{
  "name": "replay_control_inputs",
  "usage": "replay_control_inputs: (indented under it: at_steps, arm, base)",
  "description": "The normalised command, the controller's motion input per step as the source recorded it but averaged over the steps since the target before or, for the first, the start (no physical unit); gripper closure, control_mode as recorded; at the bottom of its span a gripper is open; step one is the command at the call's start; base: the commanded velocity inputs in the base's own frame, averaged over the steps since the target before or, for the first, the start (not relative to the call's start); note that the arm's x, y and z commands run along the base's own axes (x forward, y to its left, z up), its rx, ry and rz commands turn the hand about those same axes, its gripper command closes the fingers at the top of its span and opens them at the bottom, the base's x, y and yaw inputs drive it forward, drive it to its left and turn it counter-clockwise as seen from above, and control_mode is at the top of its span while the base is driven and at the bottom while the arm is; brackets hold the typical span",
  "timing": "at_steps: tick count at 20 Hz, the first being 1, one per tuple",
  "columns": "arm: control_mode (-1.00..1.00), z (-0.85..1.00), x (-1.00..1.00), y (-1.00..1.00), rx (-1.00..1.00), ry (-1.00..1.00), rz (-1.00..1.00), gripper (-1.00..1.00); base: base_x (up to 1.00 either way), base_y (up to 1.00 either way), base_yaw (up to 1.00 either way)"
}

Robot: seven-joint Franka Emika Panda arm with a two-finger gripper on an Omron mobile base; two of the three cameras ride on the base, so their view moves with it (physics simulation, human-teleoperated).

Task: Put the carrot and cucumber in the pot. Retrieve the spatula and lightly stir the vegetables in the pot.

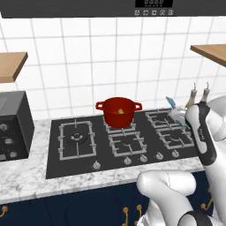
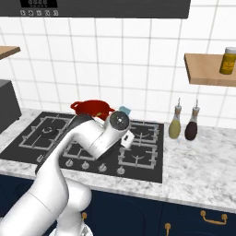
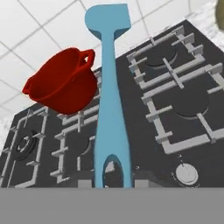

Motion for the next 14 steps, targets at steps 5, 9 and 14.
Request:
replay_control_inputs:
  at_steps: [5, 9, 14]
  arm:
    - [-1.00, 0.38, 0.01, 0.83, 0.23, 0.00, 0.04, 1.00]
    - [-1.00, 0.40, 0.28, 0.93, 0.10, 0.01, 0.02, 1.00]
    - [-1.00, 0.46, 0.30, 0.70, 0.38, 0.12, 0.00, 1.00]
  base:
    - [0.00, 0.00, 0.00]
    - [0.00, 0.00, 0.00]
    - [0.00, 0.00, 0.00]
